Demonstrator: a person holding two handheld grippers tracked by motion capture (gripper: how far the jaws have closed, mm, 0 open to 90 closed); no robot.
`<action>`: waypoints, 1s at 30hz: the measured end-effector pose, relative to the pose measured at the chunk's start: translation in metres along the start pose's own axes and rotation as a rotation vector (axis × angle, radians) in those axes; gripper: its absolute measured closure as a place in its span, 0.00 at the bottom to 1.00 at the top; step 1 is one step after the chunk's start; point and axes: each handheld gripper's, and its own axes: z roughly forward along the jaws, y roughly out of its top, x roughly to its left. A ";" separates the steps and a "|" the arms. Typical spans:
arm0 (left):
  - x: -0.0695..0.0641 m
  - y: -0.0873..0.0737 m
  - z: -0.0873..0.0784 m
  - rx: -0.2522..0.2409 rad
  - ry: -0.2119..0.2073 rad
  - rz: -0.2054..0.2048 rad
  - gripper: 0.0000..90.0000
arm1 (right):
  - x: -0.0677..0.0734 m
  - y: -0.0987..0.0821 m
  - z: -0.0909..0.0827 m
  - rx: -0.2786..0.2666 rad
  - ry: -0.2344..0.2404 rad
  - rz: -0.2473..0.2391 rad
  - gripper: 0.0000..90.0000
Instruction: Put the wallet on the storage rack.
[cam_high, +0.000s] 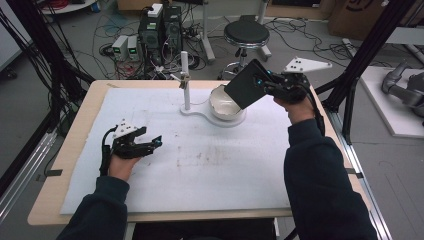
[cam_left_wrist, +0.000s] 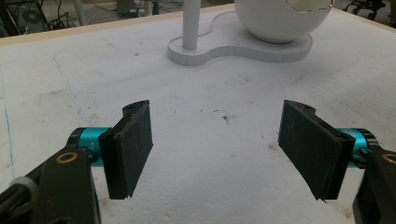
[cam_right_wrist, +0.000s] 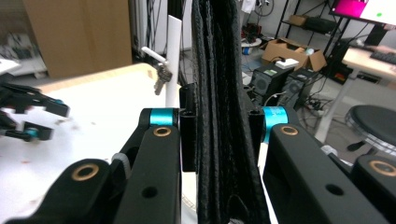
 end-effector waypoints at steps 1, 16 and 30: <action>0.000 0.000 0.000 0.000 -0.001 0.000 0.29 | -0.001 0.002 0.004 0.003 -0.007 -0.019 0.84; 0.001 0.000 0.000 0.000 -0.002 -0.006 0.29 | -0.013 -0.002 0.048 0.084 -0.013 -0.162 0.84; 0.001 0.000 0.001 -0.002 -0.003 -0.008 0.29 | -0.003 -0.009 0.066 0.171 0.019 -0.350 0.84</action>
